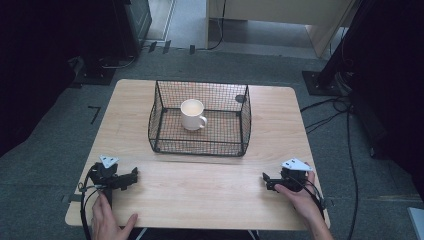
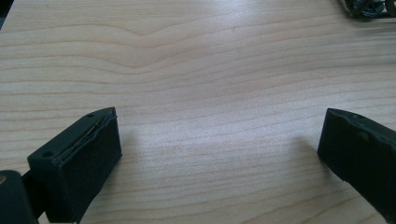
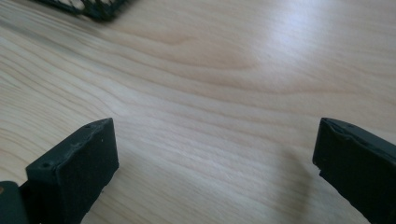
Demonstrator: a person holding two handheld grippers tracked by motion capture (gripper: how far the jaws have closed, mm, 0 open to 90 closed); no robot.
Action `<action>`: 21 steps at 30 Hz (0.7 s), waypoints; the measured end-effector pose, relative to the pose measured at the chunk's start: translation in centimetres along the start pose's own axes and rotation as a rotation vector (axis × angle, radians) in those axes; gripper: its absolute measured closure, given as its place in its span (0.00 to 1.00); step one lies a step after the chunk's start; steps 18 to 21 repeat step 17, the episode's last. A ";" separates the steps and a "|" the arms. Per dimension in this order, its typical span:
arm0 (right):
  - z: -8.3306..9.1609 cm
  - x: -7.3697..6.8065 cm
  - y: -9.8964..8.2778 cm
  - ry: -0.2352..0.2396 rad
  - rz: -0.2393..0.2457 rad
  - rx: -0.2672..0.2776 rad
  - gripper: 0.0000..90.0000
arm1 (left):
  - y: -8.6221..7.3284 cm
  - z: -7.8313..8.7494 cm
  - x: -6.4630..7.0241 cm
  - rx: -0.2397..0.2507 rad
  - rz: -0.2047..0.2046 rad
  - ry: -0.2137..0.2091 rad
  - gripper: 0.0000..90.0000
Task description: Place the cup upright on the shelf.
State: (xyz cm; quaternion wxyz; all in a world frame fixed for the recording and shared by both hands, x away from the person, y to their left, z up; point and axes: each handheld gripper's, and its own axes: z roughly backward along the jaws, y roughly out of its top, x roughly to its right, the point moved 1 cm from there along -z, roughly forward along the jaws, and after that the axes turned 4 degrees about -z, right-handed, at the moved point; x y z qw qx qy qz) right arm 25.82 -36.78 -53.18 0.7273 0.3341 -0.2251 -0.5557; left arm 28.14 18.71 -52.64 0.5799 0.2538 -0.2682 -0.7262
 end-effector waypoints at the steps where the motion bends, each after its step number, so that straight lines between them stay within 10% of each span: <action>1: 0.0 0.0 0.0 0.000 0.000 0.000 0.00 | 0.0 0.0 0.0 0.000 0.000 0.000 0.00; 21: -0.1 0.3 -0.1 -0.004 -0.045 -0.032 0.00 | 0.0 0.0 0.0 0.000 0.000 0.000 0.00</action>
